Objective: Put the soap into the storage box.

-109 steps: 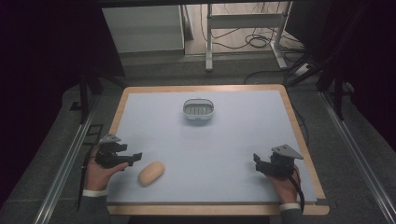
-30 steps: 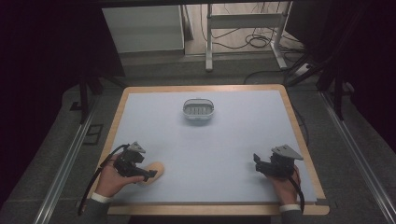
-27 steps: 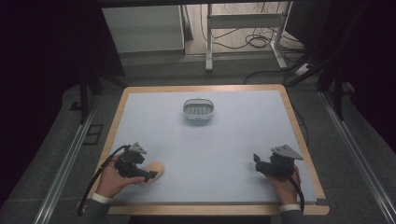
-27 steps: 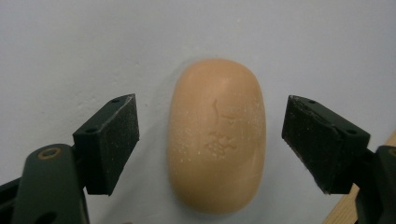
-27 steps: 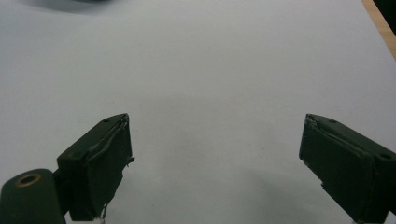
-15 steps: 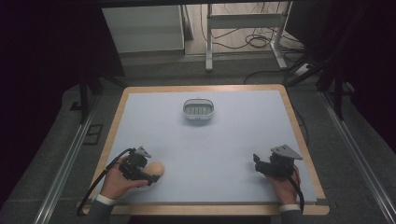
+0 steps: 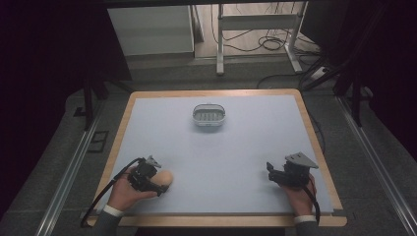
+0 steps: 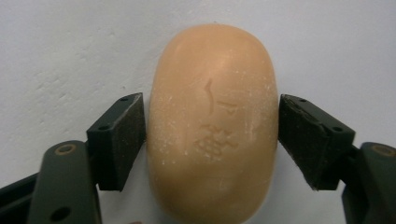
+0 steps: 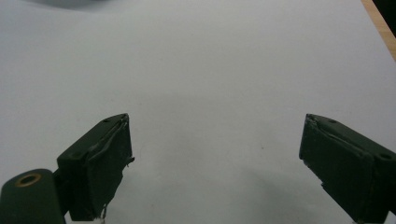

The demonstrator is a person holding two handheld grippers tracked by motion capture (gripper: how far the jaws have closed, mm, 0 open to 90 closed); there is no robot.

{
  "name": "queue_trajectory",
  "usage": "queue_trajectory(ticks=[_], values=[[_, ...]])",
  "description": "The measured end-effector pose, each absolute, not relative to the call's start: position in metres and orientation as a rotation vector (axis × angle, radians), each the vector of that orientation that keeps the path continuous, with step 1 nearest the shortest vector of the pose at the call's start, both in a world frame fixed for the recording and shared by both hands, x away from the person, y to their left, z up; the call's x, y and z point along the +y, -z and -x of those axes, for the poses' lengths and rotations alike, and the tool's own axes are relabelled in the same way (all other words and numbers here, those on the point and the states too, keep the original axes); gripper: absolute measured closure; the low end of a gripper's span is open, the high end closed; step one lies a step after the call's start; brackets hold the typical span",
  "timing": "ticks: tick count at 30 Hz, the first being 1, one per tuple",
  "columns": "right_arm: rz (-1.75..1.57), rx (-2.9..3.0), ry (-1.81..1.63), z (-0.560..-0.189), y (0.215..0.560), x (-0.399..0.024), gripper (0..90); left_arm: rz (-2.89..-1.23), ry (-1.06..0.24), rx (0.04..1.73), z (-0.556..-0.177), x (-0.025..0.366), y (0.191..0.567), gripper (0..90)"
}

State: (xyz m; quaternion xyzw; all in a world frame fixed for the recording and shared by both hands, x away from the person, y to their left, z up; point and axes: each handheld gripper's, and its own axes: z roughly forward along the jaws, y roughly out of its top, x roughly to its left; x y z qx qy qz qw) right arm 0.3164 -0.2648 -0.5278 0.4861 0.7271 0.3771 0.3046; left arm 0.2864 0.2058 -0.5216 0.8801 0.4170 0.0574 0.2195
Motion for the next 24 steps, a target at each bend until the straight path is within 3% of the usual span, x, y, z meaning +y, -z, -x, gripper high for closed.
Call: queue_trajectory(ticks=[5, 24], values=[[-1.287, 1.926, -0.996, -0.3165, 0.5279, -0.2645, 9.6, -2.433, -0.165, 1.150, -0.2857, 0.2055, 0.5212, 31.6], [-1.280, 1.926, -0.979, -0.3162, 0.5280, -0.2630, 9.6, -2.432, -0.157, 1.121, -0.2865, 0.2079, 0.5198, 32.6]])
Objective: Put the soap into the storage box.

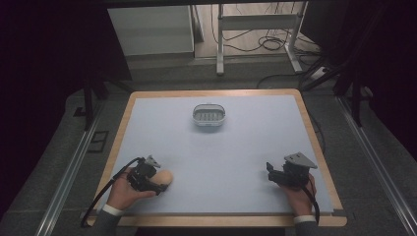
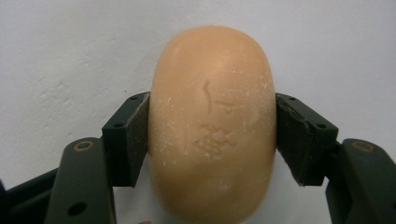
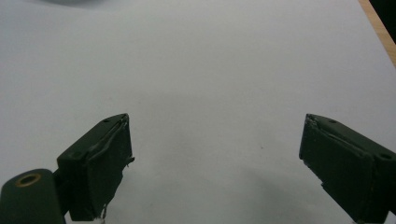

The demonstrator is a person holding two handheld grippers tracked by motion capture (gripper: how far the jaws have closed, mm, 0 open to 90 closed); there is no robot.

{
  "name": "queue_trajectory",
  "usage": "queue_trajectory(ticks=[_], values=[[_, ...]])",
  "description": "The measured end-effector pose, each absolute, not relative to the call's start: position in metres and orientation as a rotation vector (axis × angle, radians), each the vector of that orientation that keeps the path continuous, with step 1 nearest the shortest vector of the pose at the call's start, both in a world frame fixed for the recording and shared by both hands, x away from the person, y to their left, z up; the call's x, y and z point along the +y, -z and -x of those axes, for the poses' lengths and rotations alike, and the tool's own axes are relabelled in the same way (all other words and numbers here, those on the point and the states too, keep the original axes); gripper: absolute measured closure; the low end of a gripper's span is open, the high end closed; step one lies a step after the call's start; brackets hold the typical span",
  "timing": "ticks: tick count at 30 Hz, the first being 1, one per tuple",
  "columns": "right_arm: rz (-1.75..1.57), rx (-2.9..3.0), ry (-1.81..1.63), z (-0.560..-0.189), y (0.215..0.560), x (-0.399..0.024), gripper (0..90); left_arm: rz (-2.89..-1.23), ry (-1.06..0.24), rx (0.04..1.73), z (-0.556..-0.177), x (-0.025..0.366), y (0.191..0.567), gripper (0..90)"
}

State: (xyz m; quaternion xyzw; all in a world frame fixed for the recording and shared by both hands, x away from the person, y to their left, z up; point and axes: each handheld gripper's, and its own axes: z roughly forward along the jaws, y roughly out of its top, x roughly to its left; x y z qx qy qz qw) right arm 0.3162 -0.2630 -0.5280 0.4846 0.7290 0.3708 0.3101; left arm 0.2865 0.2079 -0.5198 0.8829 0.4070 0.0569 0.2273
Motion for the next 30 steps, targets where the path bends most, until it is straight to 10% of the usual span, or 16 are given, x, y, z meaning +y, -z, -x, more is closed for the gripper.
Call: queue_trajectory(ticks=[30], values=[[-1.283, 1.924, -0.977, -0.316, 0.528, -0.263, 9.7, -2.415, -0.151, 1.100, -0.297, 0.211, 0.505, 32.6]])
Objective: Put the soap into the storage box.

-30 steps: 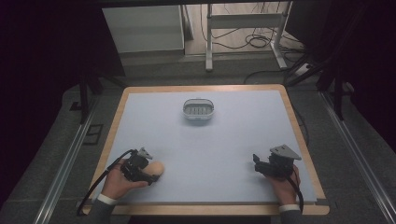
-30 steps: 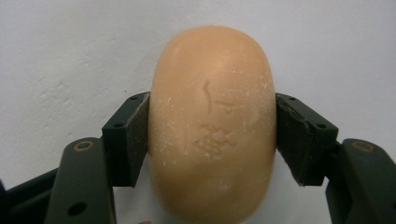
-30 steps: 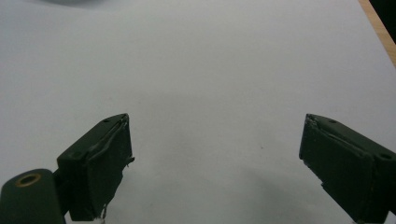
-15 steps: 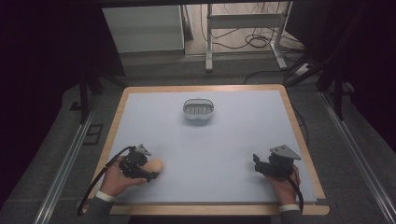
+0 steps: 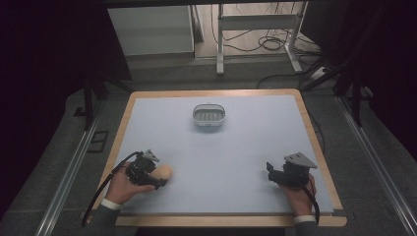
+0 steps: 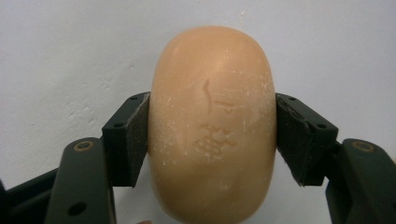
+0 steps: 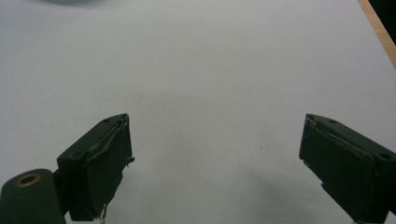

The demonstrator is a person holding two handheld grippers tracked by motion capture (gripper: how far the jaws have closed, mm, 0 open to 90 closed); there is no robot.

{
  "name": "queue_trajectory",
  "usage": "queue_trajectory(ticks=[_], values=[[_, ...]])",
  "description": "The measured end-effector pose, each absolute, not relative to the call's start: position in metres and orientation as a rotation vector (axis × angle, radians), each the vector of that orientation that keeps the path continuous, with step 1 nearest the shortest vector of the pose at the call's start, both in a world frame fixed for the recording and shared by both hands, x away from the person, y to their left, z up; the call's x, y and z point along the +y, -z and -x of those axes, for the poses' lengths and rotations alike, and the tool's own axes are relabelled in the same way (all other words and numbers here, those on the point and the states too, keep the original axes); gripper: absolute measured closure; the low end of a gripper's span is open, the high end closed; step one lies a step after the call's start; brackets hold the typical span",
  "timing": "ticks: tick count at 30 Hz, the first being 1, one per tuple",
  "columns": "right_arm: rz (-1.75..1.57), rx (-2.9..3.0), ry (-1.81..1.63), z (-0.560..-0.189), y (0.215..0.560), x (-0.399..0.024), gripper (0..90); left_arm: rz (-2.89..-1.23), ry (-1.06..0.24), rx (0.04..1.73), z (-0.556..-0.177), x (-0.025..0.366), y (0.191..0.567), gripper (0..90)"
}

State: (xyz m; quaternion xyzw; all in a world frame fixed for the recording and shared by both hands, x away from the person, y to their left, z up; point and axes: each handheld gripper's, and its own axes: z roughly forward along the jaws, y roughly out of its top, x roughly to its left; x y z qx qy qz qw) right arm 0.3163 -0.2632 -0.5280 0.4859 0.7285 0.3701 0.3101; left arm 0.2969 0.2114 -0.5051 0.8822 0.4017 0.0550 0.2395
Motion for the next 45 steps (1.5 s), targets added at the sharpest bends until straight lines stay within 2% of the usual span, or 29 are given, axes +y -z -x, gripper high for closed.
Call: queue_trajectory(ticks=[45], values=[[-1.280, 1.925, -0.968, -0.316, 0.528, -0.262, 9.6, -2.395, -0.163, 1.100, -0.322, 0.208, 0.492, 32.6]])
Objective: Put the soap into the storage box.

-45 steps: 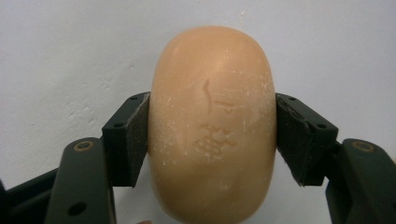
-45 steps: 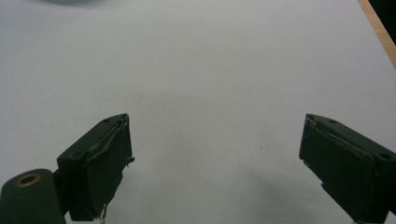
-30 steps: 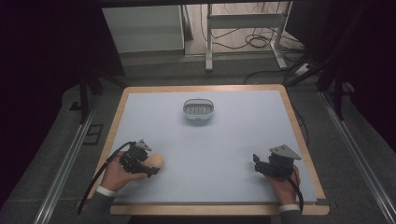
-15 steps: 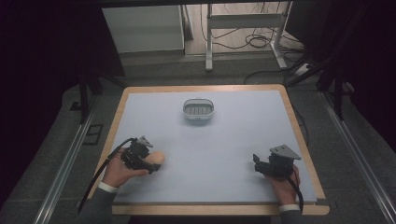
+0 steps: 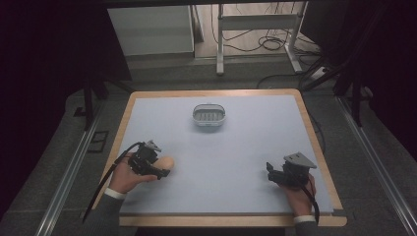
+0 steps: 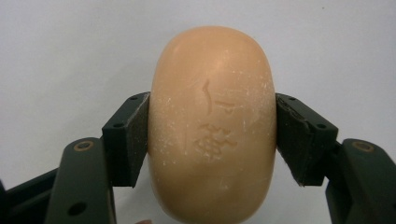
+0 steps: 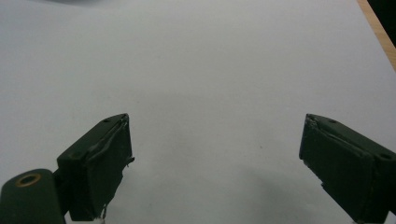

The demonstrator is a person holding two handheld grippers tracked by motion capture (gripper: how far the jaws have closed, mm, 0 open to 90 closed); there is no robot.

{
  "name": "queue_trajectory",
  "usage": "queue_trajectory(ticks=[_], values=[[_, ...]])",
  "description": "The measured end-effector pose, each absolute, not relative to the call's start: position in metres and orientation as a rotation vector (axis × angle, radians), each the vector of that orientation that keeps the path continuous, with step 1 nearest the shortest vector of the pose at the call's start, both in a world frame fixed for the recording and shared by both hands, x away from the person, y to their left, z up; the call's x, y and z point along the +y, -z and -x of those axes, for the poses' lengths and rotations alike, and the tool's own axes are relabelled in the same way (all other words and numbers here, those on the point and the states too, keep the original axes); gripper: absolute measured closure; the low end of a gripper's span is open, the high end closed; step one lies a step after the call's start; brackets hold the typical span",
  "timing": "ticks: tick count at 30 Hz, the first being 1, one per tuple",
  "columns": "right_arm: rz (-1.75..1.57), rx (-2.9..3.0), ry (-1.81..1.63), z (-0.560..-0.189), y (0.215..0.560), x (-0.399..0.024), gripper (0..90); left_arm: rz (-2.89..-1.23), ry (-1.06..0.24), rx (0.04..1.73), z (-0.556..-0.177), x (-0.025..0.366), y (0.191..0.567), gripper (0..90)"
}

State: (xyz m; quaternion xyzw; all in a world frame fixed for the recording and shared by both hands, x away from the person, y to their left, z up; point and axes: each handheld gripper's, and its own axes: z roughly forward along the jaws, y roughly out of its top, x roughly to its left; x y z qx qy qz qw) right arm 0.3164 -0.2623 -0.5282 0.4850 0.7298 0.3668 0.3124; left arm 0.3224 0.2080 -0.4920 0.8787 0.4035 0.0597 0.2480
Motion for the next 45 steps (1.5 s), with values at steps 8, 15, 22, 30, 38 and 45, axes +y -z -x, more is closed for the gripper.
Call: queue_trajectory(ticks=[8, 15, 22, 30, 38, 45], values=[[-1.280, 1.926, -0.968, -0.316, 0.528, -0.262, 9.6, -2.402, -0.163, 1.094, -0.327, 0.204, 0.490, 32.6], [-1.280, 1.927, -0.967, -0.316, 0.528, -0.262, 9.6, -2.405, -0.159, 1.091, -0.332, 0.203, 0.488, 32.6], [-1.279, 1.927, -0.964, -0.316, 0.528, -0.262, 9.6, -2.407, -0.159, 1.089, -0.335, 0.202, 0.486, 32.6], [-1.279, 1.928, -0.963, -0.317, 0.528, -0.262, 9.6, -2.407, -0.165, 1.084, -0.339, 0.201, 0.481, 32.6], [-1.279, 1.927, -0.964, -0.316, 0.528, -0.262, 9.6, -2.411, -0.170, 1.081, -0.343, 0.199, 0.478, 32.6], [-1.280, 1.928, -0.962, -0.317, 0.528, -0.262, 9.6, -2.411, -0.173, 1.078, -0.346, 0.197, 0.475, 32.5]])
